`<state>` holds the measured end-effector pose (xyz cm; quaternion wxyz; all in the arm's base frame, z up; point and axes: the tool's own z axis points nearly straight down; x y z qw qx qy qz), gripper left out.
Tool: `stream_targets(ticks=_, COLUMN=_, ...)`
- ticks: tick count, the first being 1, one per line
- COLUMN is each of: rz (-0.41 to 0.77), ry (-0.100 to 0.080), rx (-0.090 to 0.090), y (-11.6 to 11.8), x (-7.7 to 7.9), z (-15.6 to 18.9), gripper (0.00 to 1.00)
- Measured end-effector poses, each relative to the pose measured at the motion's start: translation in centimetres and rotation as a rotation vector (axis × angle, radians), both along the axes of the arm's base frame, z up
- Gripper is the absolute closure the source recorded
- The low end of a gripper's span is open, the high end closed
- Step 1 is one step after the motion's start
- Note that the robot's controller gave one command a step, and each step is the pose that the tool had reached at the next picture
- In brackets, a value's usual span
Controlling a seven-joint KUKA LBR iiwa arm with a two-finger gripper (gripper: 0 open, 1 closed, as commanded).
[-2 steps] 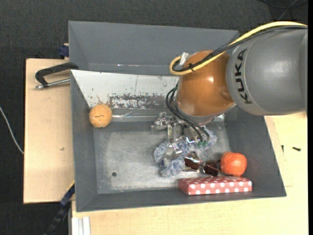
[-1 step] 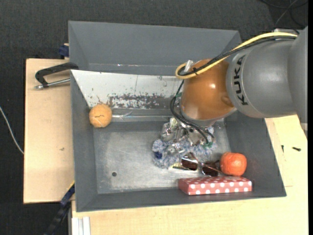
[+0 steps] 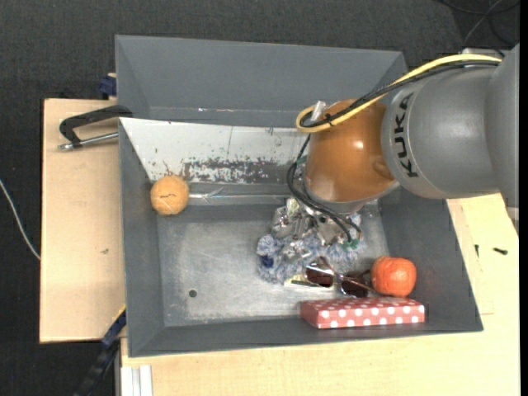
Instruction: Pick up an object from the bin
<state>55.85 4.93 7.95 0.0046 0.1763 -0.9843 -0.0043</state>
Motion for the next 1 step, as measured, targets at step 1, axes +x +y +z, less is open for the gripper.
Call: stream_targets(ticks=1, rz=0.178, ry=-0.019, rx=-0.005, y=-3.53, x=-2.21, z=14.48, gripper=1.00)
